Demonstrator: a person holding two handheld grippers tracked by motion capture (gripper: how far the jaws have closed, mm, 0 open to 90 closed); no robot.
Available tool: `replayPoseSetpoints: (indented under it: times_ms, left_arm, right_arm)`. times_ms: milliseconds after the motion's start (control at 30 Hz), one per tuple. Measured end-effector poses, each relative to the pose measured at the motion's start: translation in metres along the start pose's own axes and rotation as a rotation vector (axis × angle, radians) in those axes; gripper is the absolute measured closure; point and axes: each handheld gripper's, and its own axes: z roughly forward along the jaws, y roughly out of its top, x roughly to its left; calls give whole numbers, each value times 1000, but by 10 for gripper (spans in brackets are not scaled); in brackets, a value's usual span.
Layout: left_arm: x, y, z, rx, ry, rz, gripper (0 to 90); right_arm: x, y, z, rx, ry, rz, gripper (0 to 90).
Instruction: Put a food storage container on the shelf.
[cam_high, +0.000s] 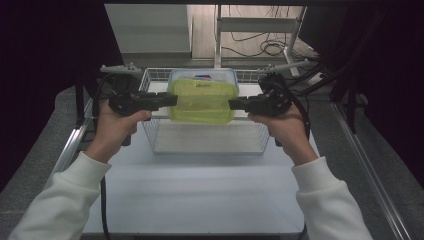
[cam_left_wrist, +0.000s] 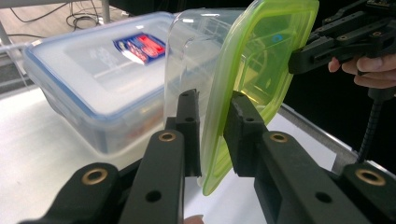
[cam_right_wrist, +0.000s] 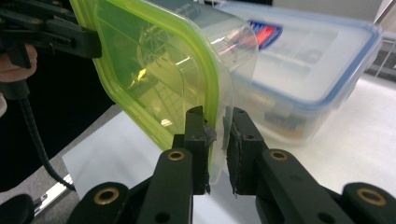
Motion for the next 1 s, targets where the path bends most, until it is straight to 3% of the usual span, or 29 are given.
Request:
replayPoseSetpoints:
  times_ms: [500, 667, 1000]
  left_arm:
    - [46, 36, 21, 5, -8, -81, 784]
    - [56, 39, 24, 15, -26, -114, 779]
    - [60, 41, 29, 17, -37, -145, 754]
  right_arm:
    - [-31, 60, 17, -1, -22, 44, 792]
    - [-39, 67, 26, 16, -11, 65, 790]
    - [-50, 68, 33, 28, 2, 124, 778]
